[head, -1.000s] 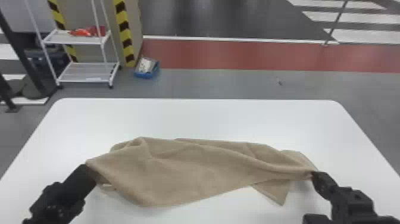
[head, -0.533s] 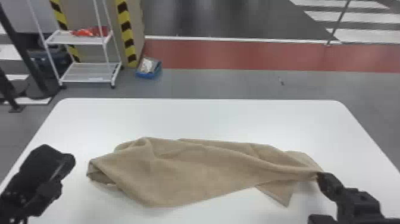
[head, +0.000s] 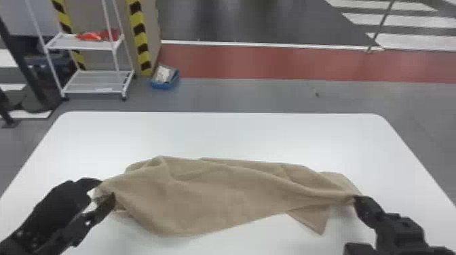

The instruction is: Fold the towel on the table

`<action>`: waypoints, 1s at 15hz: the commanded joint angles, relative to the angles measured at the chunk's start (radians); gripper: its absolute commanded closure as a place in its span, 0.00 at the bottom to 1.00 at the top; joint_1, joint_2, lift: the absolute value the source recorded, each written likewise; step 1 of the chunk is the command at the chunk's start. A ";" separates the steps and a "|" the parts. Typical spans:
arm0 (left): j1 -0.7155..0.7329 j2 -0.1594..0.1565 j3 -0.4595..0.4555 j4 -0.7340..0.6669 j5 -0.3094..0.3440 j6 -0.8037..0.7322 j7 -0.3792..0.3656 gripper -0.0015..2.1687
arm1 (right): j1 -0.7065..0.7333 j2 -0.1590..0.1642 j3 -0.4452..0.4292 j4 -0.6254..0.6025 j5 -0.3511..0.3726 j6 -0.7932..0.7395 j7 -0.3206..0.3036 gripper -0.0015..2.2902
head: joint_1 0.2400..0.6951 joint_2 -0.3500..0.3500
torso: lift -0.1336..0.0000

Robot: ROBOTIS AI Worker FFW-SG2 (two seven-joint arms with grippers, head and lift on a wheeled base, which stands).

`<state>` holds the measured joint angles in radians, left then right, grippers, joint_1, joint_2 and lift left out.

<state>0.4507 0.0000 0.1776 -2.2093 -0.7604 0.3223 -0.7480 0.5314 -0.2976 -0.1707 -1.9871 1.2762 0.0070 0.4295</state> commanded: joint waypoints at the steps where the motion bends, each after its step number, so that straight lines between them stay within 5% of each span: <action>1: 0.011 -0.003 -0.015 0.002 -0.063 -0.038 -0.068 0.05 | 0.001 0.000 -0.007 -0.001 -0.001 0.008 0.000 0.72 | 1.00 0.34 | 0.07; 3: 0.022 -0.003 -0.020 -0.004 -0.115 -0.038 -0.110 0.07 | -0.001 0.000 -0.013 -0.010 -0.008 0.011 -0.001 0.72 | 1.00 0.30 | 0.07; 7: 0.054 -0.003 -0.023 -0.027 -0.115 -0.090 -0.191 0.07 | -0.002 0.003 -0.018 -0.044 -0.069 0.008 0.026 0.72 | 1.00 0.28 | 0.07; 12: 0.086 -0.003 -0.081 -0.087 -0.068 -0.130 -0.338 0.07 | -0.001 0.009 -0.021 -0.061 -0.069 0.008 0.038 0.72 | 1.00 0.20 | 0.07; 15: 0.088 -0.003 -0.139 -0.082 -0.056 -0.127 -0.340 0.07 | 0.001 0.011 -0.021 -0.062 -0.067 0.005 0.040 0.72 | 1.00 0.13 | 0.07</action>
<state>0.5390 0.0000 0.0688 -2.2958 -0.8210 0.1941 -1.0903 0.5308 -0.2884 -0.1916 -2.0480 1.2074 0.0146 0.4682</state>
